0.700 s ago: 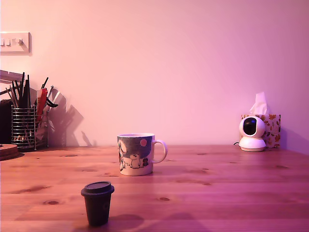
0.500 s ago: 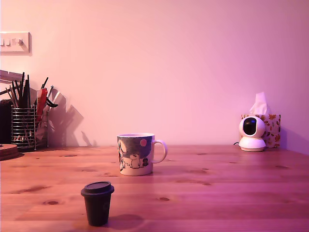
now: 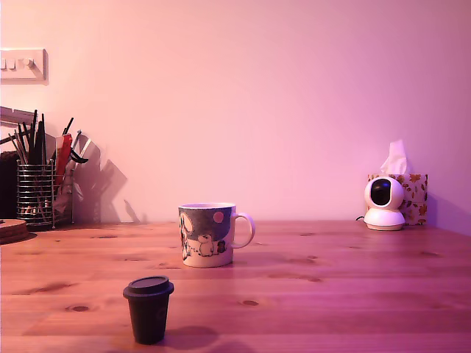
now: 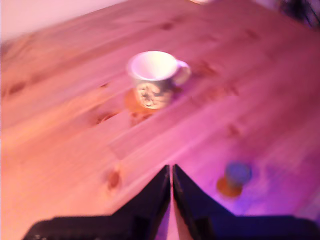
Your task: Pick up the coffee capsules on the table and drop them inside the coffee cup
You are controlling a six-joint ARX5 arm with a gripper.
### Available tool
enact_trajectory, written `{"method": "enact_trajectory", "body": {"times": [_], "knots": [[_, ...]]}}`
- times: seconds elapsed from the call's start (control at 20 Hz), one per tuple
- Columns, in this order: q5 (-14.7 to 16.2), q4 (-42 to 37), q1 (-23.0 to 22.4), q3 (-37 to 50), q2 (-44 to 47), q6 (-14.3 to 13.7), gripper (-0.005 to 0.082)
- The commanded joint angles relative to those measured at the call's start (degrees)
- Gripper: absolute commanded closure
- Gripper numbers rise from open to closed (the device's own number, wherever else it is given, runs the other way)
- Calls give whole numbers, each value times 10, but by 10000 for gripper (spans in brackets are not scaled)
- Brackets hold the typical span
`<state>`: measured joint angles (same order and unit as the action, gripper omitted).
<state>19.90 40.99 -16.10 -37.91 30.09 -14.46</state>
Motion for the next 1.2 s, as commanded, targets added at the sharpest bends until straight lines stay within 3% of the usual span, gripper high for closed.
{"method": "enact_trajectory", "body": {"times": [0.0, 0.05, 0.1, 0.2, 0.3, 0.35, 0.4, 0.45, 0.55, 0.7, 1.0, 1.15], "knots": [[8, 11, -2, 3, -1, -87, 788], [11, 23, -2, 3, 0, -122, 788], [18, 35, -2, 3, 0, -122, 788], [35, 61, -2, 3, 10, -214, 788], [50, 84, -2, 3, 21, -245, 785], [57, 93, -2, 3, 28, -284, 782], [63, 101, -2, 3, 35, -302, 781], [69, 109, -2, 3, 43, -302, 780], [85, 126, -2, 3, 57, -351, 775], [97, 134, -2, 3, 76, -371, 670], [101, 137, -2, 3, 93, -370, 628], [100, 126, -2, 3, 93, -370, 266]]}}
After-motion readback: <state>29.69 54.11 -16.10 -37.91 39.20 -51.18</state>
